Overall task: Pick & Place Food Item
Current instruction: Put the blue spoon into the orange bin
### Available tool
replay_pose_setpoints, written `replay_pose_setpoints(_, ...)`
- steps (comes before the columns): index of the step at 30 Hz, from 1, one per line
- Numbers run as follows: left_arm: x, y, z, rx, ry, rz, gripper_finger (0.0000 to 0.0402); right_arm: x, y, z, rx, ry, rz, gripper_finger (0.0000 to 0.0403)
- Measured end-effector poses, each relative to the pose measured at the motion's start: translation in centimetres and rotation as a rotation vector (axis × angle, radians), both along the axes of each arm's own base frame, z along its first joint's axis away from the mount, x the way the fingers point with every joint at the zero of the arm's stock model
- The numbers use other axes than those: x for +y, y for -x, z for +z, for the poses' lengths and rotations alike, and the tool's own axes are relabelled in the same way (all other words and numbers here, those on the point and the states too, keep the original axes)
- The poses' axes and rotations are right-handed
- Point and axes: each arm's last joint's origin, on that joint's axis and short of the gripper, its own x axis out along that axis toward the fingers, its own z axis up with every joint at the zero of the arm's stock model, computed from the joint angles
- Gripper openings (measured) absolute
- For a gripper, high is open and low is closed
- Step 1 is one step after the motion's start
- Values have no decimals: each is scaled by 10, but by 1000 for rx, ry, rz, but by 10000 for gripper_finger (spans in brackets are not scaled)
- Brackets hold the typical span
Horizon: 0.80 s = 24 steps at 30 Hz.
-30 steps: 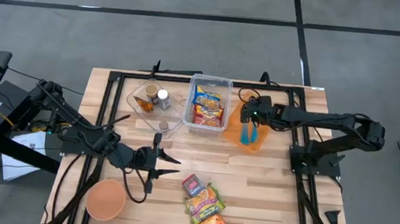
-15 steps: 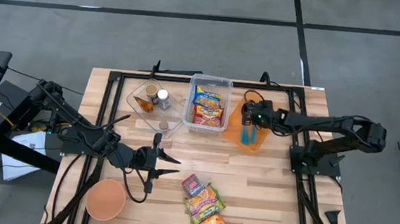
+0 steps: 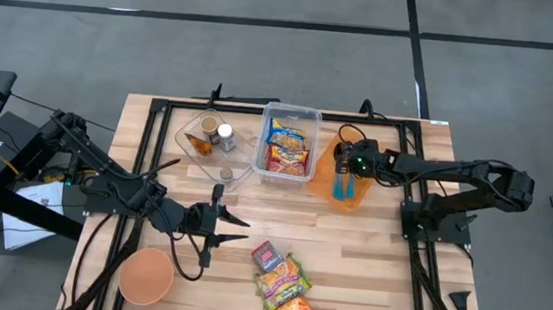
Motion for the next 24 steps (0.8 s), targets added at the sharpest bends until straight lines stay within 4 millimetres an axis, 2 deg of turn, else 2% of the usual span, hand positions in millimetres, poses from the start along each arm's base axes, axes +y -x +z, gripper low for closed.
replay_pose_setpoints(7, 0, 0, 0, 0, 0, 0, 103, 0, 0, -1, 3, -6, 0, 5)
replay_pose_setpoints(18, 0, 0, 0, -1, 1, 0, 103, -3, -10, -19, 51, -12, 23, 6)
replay_pose_setpoints(24, 0, 0, 0, -1, 1, 0, 103, -4, -11, -20, 57, -4, 22, 31)
